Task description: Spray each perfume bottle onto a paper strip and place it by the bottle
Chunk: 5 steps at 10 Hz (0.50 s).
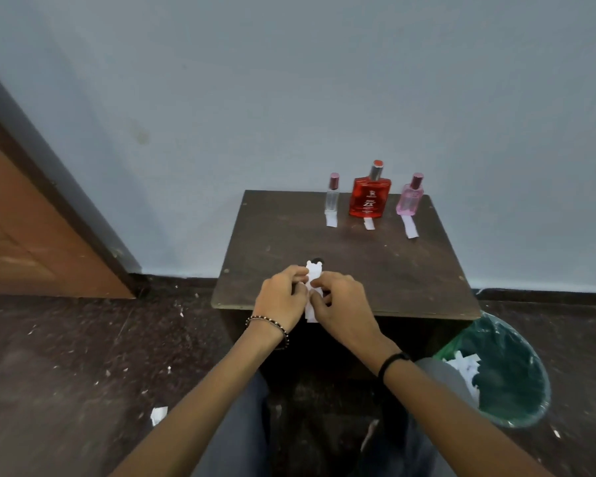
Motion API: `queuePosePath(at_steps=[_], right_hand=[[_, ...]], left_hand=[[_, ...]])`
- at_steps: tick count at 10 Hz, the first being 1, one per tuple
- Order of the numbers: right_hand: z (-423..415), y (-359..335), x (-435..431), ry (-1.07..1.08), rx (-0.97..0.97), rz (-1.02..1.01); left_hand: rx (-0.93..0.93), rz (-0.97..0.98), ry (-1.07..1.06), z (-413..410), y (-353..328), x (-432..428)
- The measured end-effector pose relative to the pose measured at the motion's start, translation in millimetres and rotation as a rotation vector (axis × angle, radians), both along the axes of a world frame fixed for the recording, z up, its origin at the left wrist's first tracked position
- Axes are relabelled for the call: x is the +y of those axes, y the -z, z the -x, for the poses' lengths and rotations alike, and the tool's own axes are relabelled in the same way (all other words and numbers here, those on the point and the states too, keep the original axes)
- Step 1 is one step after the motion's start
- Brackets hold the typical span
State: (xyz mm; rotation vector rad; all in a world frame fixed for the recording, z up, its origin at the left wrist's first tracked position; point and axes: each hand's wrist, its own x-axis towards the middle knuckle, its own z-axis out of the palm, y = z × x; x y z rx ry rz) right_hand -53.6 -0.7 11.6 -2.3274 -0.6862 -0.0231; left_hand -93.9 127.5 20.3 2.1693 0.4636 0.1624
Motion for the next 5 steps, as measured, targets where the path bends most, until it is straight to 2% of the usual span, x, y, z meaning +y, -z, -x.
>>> queuePosePath(at_steps=[3,5], right_hand=[[11,8,93,-0.139,0.033,0.031],[5,16,99,-0.164,0.019,-0.007]], left_hand=[[0.003,-0.144,-0.11,30,4,82],[0.006,-0.236,-0.109,29,4,82]])
